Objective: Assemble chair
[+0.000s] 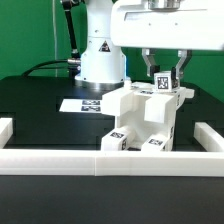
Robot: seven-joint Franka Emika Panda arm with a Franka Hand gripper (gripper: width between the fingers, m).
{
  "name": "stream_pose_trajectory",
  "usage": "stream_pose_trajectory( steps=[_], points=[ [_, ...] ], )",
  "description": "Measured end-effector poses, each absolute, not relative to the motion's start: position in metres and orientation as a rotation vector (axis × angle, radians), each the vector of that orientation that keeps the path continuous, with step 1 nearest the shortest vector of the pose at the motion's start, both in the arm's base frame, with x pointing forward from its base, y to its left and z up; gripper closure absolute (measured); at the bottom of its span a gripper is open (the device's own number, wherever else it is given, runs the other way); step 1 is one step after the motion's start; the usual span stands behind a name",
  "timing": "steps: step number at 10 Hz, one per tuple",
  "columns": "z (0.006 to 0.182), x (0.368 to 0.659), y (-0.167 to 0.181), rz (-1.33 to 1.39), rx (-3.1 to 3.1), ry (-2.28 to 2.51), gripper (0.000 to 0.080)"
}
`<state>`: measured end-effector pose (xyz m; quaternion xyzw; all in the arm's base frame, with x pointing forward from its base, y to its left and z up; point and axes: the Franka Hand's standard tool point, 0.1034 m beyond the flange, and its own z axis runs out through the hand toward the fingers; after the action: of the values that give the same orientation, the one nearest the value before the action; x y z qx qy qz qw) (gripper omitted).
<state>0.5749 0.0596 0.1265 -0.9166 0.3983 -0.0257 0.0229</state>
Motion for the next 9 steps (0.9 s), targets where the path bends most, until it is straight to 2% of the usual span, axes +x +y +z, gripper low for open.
stream_pose_trajectory(
  steps=[9],
  points=[
    [0.1263, 0.5745, 0.0653, -0.042, -2.378, 1.94, 0.0512]
  ],
)
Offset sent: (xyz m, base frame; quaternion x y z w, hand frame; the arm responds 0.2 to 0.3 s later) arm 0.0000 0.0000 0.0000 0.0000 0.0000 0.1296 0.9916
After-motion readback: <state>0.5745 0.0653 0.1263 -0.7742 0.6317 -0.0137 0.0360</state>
